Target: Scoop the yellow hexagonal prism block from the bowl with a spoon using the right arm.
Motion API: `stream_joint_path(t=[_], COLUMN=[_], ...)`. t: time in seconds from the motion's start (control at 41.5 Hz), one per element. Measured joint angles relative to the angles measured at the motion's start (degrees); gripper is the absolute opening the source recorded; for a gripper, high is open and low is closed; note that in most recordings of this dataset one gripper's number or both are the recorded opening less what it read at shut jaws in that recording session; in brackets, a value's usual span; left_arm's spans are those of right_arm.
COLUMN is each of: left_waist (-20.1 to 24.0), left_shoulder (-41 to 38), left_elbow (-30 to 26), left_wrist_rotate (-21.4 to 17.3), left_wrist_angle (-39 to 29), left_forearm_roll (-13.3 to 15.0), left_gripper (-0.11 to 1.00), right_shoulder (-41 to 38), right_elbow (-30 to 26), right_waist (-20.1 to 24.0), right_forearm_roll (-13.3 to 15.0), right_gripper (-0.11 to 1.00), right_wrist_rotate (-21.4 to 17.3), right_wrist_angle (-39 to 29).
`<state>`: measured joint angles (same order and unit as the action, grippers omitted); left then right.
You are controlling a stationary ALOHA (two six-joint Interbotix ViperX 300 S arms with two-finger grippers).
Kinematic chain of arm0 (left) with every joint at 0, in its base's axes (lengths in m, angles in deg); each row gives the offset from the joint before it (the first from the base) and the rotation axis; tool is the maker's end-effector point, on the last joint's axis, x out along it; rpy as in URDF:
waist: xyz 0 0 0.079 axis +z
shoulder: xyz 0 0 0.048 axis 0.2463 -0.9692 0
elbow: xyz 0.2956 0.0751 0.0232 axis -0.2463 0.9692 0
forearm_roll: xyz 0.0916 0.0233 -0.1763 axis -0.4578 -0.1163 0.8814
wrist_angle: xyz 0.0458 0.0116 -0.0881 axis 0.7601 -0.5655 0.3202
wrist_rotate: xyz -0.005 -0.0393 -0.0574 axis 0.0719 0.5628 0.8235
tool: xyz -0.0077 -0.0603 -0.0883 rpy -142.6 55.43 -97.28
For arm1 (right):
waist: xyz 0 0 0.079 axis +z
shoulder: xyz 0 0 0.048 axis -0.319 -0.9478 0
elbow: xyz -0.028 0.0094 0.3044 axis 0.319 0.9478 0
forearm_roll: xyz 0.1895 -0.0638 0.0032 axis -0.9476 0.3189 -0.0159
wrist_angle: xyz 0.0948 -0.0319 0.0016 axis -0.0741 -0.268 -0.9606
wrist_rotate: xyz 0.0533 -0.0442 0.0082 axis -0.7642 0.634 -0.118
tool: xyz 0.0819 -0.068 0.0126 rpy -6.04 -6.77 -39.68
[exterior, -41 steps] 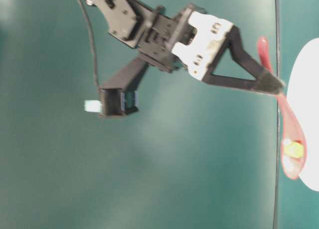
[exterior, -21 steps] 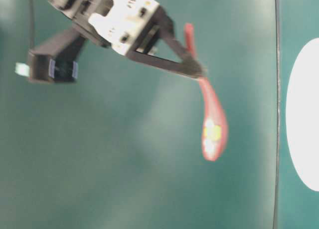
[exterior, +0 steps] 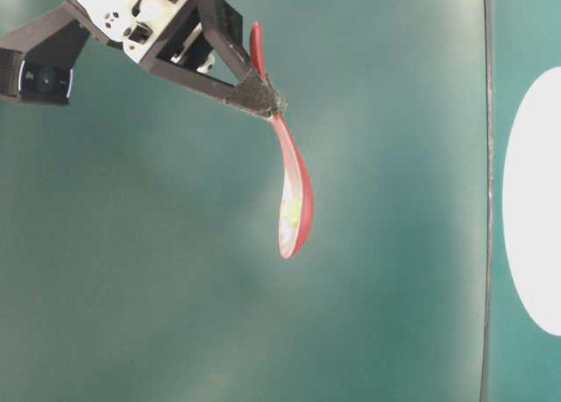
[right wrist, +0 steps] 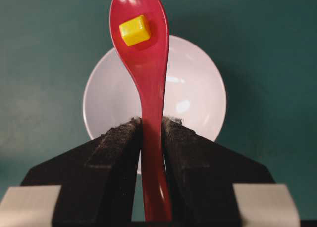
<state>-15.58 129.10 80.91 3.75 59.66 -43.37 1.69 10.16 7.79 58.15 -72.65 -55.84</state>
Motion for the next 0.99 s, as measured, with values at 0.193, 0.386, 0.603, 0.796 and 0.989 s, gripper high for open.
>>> stream_joint_path(t=[0.193,0.386,0.603,0.796,0.989], left_waist=[0.0,-0.1,0.0,0.0,-0.1], left_shoulder=[0.0,0.0,0.0,0.0,0.0], left_elbow=[0.0,0.0,-0.1,0.0,0.0], left_wrist_rotate=[0.2,0.2,0.2,0.2,0.2], left_wrist_angle=[0.0,0.0,0.1,0.0,0.0], left_forearm_roll=[0.1,0.0,0.0,0.0,0.0], left_gripper=[0.00,0.00,0.00,0.00,0.00], right_shoulder=[0.0,0.0,0.0,0.0,0.0], right_elbow=[-0.1,-0.1,-0.1,-0.1,-0.1], right_waist=[0.0,0.0,0.0,0.0,0.0], right_forearm_roll=[0.0,0.0,0.0,0.0,0.0], right_gripper=[0.22,0.21,0.07,0.07,0.07], right_wrist_rotate=[0.1,0.1,-0.1,0.0,0.0], right_wrist_angle=[0.0,0.0,0.0,0.0,0.0])
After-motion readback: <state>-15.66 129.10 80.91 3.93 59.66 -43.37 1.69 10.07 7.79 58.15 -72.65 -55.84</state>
